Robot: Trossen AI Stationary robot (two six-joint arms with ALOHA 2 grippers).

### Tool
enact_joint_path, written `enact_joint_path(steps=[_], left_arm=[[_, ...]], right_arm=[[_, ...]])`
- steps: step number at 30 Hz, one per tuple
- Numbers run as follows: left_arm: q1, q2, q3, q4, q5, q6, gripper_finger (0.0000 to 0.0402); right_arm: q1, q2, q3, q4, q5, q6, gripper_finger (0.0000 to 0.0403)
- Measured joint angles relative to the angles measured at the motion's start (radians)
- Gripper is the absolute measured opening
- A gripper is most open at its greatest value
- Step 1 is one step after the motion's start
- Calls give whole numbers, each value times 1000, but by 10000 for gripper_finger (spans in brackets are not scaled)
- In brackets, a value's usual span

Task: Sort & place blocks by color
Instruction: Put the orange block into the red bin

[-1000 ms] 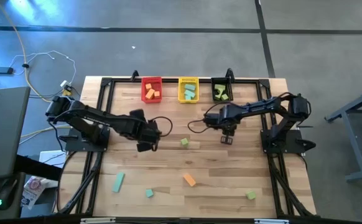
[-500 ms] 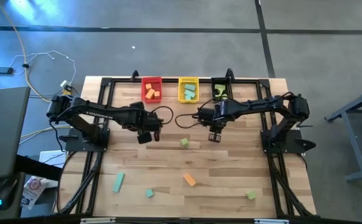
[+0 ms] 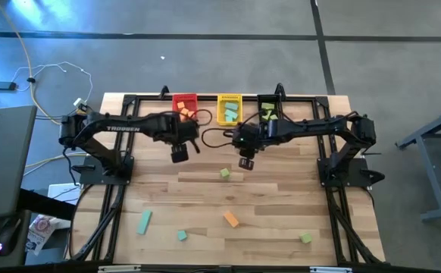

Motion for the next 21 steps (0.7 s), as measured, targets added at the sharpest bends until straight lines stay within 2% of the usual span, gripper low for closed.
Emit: enact_joint_path(steps=[10, 16, 21], left_arm=[[221, 0, 0, 69, 200, 210, 197], [345, 0, 0, 132, 276, 197, 197], [396, 0, 0, 173, 332, 184, 197]], right_arm=[[-12, 0, 50, 135, 0, -25, 69], [-51, 0, 51, 276, 0, -26, 69], [-83, 0, 51, 394, 0, -36, 69]])
